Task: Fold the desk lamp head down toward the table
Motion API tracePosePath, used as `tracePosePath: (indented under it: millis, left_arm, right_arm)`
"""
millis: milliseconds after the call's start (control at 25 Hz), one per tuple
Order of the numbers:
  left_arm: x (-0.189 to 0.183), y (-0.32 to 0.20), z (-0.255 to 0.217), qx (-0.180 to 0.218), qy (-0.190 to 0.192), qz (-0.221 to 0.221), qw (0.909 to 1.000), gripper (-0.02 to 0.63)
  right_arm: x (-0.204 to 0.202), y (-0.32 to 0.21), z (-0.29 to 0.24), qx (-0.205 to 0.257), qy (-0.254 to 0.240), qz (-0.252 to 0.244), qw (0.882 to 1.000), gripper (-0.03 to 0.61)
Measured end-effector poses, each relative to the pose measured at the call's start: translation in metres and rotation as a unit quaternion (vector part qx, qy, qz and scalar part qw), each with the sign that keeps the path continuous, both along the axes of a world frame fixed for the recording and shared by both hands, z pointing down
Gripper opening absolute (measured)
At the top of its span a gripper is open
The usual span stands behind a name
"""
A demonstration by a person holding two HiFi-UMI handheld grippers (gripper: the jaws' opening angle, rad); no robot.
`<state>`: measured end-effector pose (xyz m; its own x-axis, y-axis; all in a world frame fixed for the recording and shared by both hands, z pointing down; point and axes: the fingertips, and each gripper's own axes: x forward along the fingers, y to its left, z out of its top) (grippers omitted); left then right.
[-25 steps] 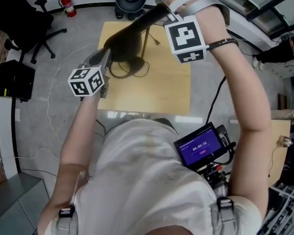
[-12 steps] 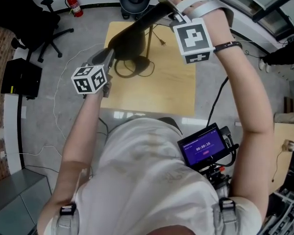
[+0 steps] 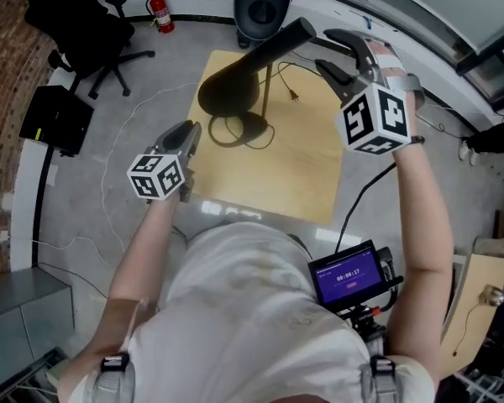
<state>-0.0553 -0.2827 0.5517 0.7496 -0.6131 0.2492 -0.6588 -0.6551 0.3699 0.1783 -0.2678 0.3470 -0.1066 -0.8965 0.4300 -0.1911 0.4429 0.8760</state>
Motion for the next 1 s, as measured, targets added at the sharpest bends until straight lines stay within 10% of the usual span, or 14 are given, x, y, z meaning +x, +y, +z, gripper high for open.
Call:
tracePosePath:
  millis: [200,520,1000]
  left_arm:
    - [-0.005,0.027,-0.01,0.017,0.013,-0.023,0.9995,0.023]
    - [0.023,0.067,-0.018,0.043,-0.003,-0.016,0.9989,0.006]
    - [0.079,0.138,-0.011,0.049,-0.009,0.01,0.9987,0.0]
  right_arm:
    - [0.021,0.033,0.026,-0.025,-0.194,0.008,0.981,0.092]
    - [0.033,0.099,0.1,-0.091,-0.327,-0.008,0.94,0.012]
    - [0.045,0.18,0.163,-0.185,-0.592,-0.009,0.784,0.012]
